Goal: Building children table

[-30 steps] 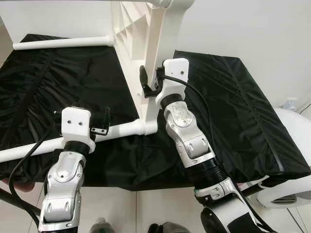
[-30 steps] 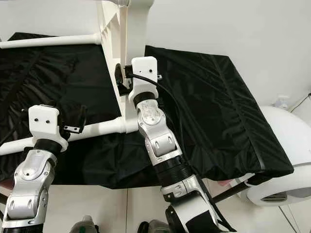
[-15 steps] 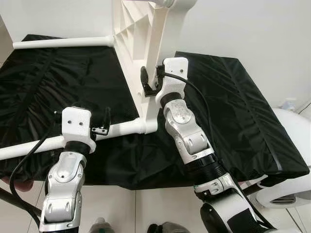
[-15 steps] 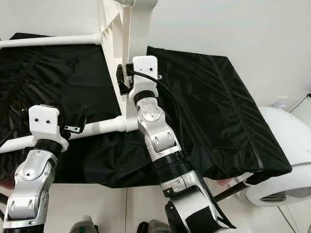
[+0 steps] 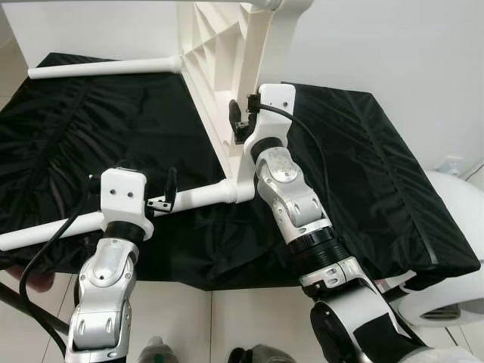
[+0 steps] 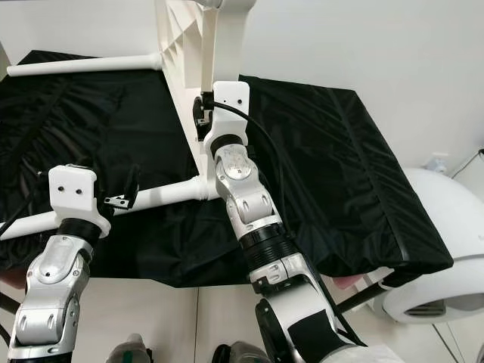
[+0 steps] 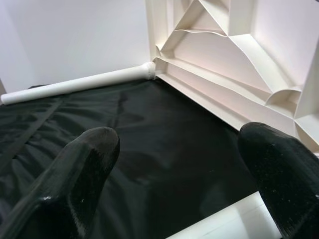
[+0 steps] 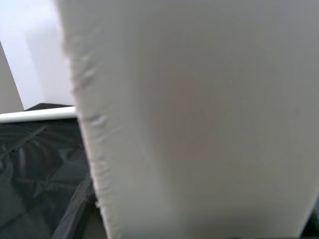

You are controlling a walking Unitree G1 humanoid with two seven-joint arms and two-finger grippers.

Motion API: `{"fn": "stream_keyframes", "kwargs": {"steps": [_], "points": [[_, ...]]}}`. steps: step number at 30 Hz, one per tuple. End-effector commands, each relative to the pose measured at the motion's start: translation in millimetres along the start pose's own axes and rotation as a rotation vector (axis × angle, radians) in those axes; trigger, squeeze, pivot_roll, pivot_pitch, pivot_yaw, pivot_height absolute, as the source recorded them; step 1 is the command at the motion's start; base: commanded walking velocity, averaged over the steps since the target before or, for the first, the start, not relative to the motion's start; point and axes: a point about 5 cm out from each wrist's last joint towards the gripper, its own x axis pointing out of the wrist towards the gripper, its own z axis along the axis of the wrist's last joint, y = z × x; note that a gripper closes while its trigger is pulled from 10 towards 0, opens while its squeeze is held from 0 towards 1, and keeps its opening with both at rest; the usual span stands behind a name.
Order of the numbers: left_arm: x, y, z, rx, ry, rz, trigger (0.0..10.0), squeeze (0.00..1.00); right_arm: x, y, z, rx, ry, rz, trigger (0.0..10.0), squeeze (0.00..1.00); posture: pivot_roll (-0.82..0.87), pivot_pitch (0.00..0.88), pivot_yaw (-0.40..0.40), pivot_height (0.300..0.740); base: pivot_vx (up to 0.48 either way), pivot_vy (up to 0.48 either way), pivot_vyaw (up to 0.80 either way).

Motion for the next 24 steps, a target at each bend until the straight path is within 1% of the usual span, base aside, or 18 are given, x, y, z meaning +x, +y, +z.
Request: {"fn": "stream_keyframes", "kwargs": {"steps": [1, 2, 3, 4, 5, 6, 7, 9, 11, 12, 13, 14, 15, 17, 19, 21, 23, 24], "points": [[2.5, -0.9, -2, -0.003, 0.012, 0.026, 10.0, 0.00, 3.2, -20.1, 22, 0.035, -0.122, -0.163, 10.0, 0.00, 0.13, 0.000, -0.092, 0.740, 0.000, 0.000, 0.00], [5.6, -1.4, -2, -0.005, 0.006, 0.018, 10.0, 0.00, 2.3, -32.5, 30, 0.032, -0.181, -0.204, 10.0, 0.00, 0.12, 0.000, -0.082, 0.740, 0.000, 0.000, 0.00], [10.2, -3.3, -1, -0.012, -0.005, 0.004, 10.0, 0.00, -0.5, -49.6, 43, 0.005, -0.260, -0.258, 10.0, 0.00, 0.10, 0.000, -0.072, 0.740, 0.000, 0.000, 0.00], [13.7, -4.9, 0, -0.017, -0.013, -0.006, 10.0, 0.00, -3.0, -61.0, 52, -0.016, -0.315, -0.293, 10.0, 0.00, 0.09, 0.000, -0.069, 0.740, 0.000, 0.000, 0.00], [13.7, -4.9, 0, -0.017, -0.013, -0.006, 10.0, 0.00, -3.0, -61.0, 52, -0.016, -0.315, -0.293, 10.0, 0.00, 0.09, 0.000, -0.069, 0.740, 0.000, 0.000, 0.00], [20.5, -9.5, 2, -0.025, -0.027, -0.032, 10.0, 0.00, -8.0, -81.9, 73, -0.035, -0.402, -0.332, 10.0, 0.00, 0.07, 0.000, -0.057, 0.740, 0.000, 0.000, 0.00], [20.5, -9.5, 2, -0.025, -0.027, -0.032, 10.0, 0.00, -8.0, -81.9, 73, -0.035, -0.402, -0.332, 10.0, 0.00, 0.07, 0.000, -0.057, 0.740, 0.000, 0.000, 0.00], [24.8, -12.2, 3, -0.029, -0.035, -0.047, 10.0, 0.00, -11.1, -93.7, 86, -0.032, -0.444, -0.336, 10.0, 0.00, 0.06, 0.000, -0.051, 0.740, 0.000, 0.000, 0.00], [27.9, -13.5, 3, -0.034, -0.037, -0.049, 10.0, 0.00, -16.2, -101.4, 97, -0.065, -0.491, -0.340, 10.0, 0.00, 0.04, 0.000, -0.040, 0.740, 0.000, 0.000, 0.00], [27.9, -13.5, 3, -0.034, -0.037, -0.049, 10.0, 0.00, -16.2, -101.4, 97, -0.065, -0.491, -0.340, 10.0, 0.00, 0.04, 0.000, -0.040, 0.740, 0.000, 0.000, 0.00], [29.4, -14.0, 3, -0.037, -0.040, -0.053, 10.0, 0.00, -20.7, -105.6, 101, -0.078, -0.509, -0.340, 10.0, 0.00, 0.03, 0.000, -0.036, 0.740, 0.000, 0.000, 0.00], [31.5, -15.0, 4, -0.041, -0.043, -0.058, 10.0, 0.00, -26.2, -111.2, 105, -0.104, -0.522, -0.349, 10.0, 0.00, 0.02, 0.000, -0.032, 0.740, 0.000, 0.000, 0.00], [33.8, -16.3, 4, -0.045, -0.048, -0.068, 10.0, 0.00, -34.8, -117.3, 109, -0.162, -0.546, -0.362, 10.0, 0.00, 0.02, 0.000, -0.032, 0.740, 0.000, 0.000, 0.00], [34.1, -16.5, 4, -0.046, -0.049, -0.070, 10.0, 0.00, -36.3, -118.1, 110, -0.176, -0.551, -0.365, 10.0, 0.00, 0.02, 0.000, -0.032, 0.740, 0.000, 0.000, 0.00], [37.3, -18.1, 4, -0.049, -0.055, -0.076, 10.0, 0.00, -42.0, -121.8, 115, -0.204, -0.572, -0.368, 10.0, 0.00, 0.00, 0.000, -0.026, 0.740, 0.000, 0.000, 0.00], [42.2, -21.9, 5, -0.061, -0.065, -0.085, 10.0, 0.00, -48.2, -128.7, 125, -0.241, -0.598, -0.381, 10.0, 0.00, -0.02, 0.000, -0.022, 0.740, 0.000, 0.000, 0.00], [43.5, -23.0, 5, -0.063, -0.068, -0.088, 10.0, 0.00, -49.7, -130.4, 128, -0.248, -0.605, -0.384, 10.0, 0.00, -0.02, 0.000, -0.022, 0.740, 0.000, 0.000, 0.00], [44.7, -24.5, 5, -0.067, -0.071, -0.092, 10.0, 0.00, -51.3, -133.8, 134, -0.250, -0.619, -0.392, 10.0, 0.00, -0.03, 0.000, -0.021, 0.740, 0.000, 0.000, 0.00]]}}
